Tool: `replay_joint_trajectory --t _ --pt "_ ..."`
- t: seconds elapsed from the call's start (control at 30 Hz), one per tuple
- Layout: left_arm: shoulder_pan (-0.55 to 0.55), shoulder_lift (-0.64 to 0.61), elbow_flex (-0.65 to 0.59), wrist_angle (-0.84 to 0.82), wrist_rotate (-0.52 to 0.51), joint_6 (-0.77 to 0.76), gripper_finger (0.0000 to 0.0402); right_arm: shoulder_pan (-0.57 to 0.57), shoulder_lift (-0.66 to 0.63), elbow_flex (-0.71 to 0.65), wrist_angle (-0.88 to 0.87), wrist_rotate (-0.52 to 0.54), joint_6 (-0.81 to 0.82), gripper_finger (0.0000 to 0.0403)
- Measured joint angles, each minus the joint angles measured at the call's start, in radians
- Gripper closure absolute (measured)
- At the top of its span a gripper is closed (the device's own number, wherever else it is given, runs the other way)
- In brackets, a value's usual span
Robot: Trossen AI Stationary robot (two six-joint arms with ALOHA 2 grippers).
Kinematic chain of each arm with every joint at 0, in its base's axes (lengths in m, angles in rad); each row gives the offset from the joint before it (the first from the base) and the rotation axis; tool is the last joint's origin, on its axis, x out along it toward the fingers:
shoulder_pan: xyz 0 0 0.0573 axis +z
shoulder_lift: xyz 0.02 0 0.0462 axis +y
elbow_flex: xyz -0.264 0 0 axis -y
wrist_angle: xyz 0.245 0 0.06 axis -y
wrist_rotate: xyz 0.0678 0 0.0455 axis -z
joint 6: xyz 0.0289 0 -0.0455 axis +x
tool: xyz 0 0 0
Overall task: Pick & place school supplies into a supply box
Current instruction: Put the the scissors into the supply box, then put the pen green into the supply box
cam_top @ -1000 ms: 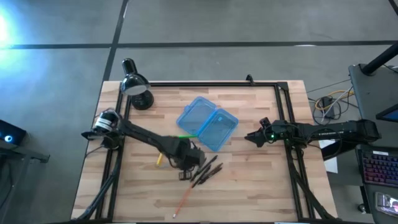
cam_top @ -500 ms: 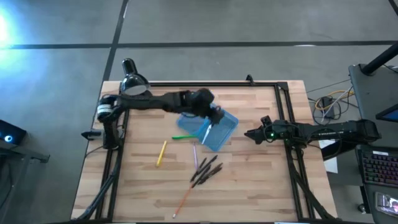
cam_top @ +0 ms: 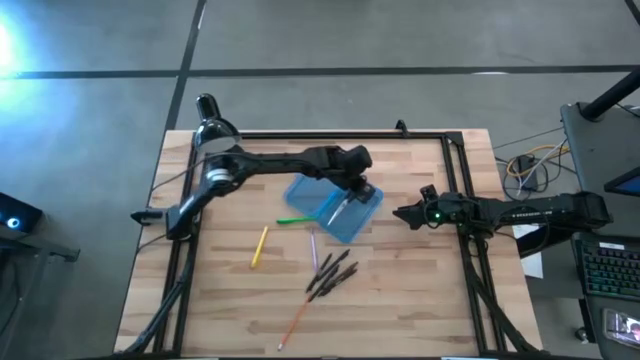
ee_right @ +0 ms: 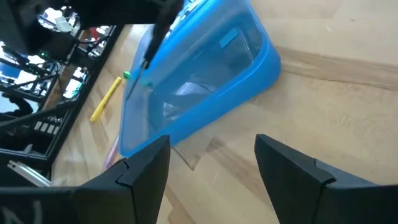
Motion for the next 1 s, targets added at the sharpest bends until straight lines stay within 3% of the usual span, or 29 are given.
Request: replay_joint_trajectory --t 0.13,0.3,0.63,0.77,0.87,1.0 --pt "-0.004 0.076 0.087 -0.015 -0.001 0.047 0.0337 0.000 0.000 0.000 -0.001 0.000 -0.001 0.0177" --pt "-0.016 0.107 0.105 -0.037 -0.003 0.125 0.0335 -0.001 0.000 0.000 -0.004 0.000 -0.001 0.0177" --pt "-0.046 0.107 0.128 -0.120 -0.006 0.167 0.0241 0.000 0.002 0.000 -0.007 0.007 -0.032 0.0177" --pt "-0.064 0.098 0.231 -0.307 -0.006 0.279 0.0235 0.000 0.002 0.000 -0.007 0.009 -0.035 0.0177" --pt "-0.095 0.050 0.296 -0.451 -0.061 0.382 0.0233 0.000 0.002 0.000 -0.007 0.008 -0.047 0.0177" --pt "-0.133 -0.040 0.276 -0.550 -0.103 0.413 0.0233 0.000 0.002 0.000 -0.007 0.007 -0.073 0.0177"
